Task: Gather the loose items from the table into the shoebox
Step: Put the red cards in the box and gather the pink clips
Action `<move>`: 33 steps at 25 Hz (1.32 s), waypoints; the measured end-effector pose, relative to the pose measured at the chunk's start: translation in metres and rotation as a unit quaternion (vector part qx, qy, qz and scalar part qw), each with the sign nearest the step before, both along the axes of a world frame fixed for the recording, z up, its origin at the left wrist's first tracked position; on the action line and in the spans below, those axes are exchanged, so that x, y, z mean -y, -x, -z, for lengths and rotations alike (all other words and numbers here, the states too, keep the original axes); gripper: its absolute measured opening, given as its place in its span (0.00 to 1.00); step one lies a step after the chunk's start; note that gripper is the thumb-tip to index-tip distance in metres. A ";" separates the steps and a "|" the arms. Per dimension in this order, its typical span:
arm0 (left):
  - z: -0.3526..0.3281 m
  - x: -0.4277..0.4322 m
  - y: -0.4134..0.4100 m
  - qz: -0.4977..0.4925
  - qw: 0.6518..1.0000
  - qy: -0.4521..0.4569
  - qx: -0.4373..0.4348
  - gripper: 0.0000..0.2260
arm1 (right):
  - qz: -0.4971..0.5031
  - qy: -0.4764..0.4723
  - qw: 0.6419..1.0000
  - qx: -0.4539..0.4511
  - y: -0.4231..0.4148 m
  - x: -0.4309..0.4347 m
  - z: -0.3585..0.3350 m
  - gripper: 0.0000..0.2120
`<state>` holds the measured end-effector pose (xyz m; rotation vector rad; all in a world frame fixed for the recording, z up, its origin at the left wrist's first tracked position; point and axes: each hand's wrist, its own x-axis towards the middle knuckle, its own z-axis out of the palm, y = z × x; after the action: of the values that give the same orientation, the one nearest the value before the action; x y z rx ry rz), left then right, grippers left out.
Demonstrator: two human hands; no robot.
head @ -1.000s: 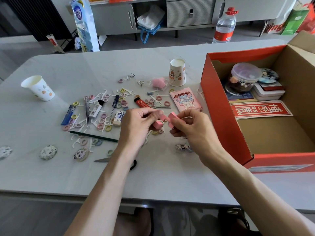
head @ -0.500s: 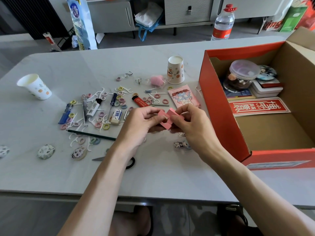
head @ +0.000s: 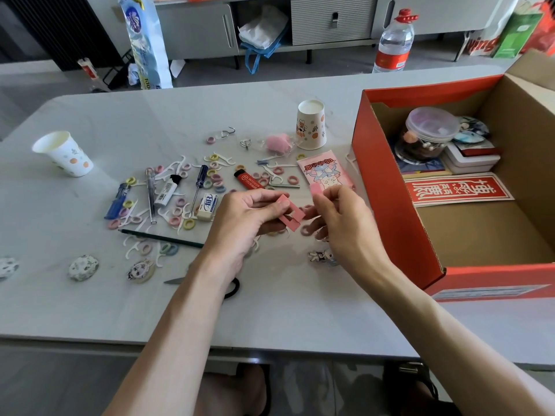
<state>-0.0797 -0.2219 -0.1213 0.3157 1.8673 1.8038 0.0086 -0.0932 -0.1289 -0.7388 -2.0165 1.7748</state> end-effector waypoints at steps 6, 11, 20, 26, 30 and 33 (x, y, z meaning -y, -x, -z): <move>0.000 0.002 0.002 -0.003 1.000 0.000 0.003 0.08 | -0.029 -0.014 0.999 0.002 -0.002 -0.002 -0.005 0.08; -0.001 0.001 -0.001 0.021 1.000 0.013 -0.001 0.07 | -0.034 -0.041 0.998 -0.036 -0.005 0.000 -0.007 0.04; -0.003 0.001 -0.002 0.018 1.000 0.001 0.014 0.08 | -0.035 -0.054 0.997 -0.031 -0.004 -0.002 -0.008 0.04; -0.001 0.000 0.000 0.030 0.999 -0.008 0.009 0.12 | -0.045 -0.031 0.998 -0.030 -0.005 -0.002 -0.009 0.04; 0.001 0.000 -0.001 0.023 1.000 -0.011 0.007 0.08 | -0.044 0.003 0.999 -0.025 -0.005 -0.002 -0.007 0.02; 0.000 -0.001 -0.001 0.018 1.000 -0.018 0.015 0.07 | -0.036 0.031 0.999 -0.022 -0.004 -0.003 -0.006 0.05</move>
<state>-0.0790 -0.2210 -0.1217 0.3315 1.7986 1.8106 0.0131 -0.0906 -0.1233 -0.6472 -1.9908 1.8845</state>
